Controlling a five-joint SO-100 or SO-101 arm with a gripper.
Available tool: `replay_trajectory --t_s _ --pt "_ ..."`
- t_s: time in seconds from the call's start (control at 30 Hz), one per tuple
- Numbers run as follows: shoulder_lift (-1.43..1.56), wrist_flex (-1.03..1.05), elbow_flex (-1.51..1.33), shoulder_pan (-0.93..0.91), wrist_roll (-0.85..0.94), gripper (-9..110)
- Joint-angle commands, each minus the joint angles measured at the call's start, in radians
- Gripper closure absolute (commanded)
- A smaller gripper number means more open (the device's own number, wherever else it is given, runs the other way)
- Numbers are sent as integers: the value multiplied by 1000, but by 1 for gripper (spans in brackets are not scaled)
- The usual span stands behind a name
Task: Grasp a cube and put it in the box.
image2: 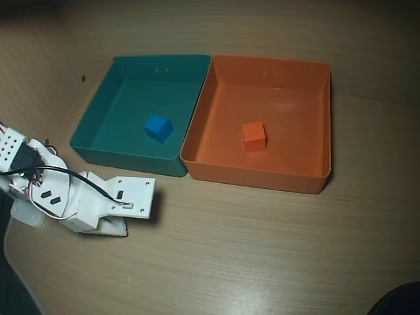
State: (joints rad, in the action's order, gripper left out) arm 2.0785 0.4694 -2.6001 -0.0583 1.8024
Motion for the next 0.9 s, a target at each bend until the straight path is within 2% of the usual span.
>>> replay_trajectory --t_s 0.0,0.5,0.87 --pt "49 -17 -25 3 6 107" --pt "57 -17 -267 9 6 107" --pt "57 -17 -282 3 6 107"
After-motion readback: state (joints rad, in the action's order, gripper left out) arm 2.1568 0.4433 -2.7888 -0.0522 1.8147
